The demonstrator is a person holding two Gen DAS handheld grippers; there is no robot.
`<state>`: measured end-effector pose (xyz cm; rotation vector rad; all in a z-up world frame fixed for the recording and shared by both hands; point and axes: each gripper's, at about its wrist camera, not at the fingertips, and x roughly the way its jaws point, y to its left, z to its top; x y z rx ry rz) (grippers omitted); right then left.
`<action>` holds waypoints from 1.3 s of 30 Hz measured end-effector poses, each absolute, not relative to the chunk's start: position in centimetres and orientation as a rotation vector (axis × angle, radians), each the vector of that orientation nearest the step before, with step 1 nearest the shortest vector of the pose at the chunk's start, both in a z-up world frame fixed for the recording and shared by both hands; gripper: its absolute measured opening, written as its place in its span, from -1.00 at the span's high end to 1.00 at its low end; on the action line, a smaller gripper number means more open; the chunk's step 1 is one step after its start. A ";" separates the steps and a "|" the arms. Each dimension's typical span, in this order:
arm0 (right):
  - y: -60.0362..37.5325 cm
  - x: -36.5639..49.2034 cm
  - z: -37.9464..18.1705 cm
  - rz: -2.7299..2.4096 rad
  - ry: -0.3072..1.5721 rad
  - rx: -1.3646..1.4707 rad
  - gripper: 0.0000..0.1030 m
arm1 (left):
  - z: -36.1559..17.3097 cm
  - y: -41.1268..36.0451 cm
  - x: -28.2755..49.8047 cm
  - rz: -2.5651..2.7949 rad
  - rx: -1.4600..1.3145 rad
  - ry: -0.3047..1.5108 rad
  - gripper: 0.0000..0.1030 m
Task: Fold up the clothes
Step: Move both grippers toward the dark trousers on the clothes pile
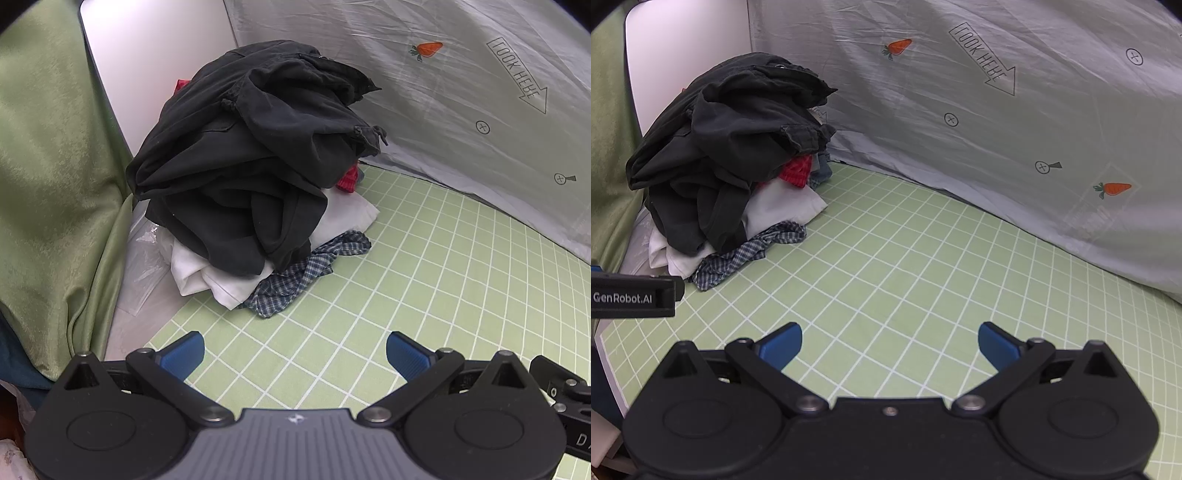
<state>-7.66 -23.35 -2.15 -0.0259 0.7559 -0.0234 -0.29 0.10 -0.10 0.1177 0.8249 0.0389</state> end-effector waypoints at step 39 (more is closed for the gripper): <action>-22.3 -5.5 -3.0 0.003 0.787 -0.056 -1.00 | -1.0 1.1 1.1 0.073 0.105 0.883 -1.00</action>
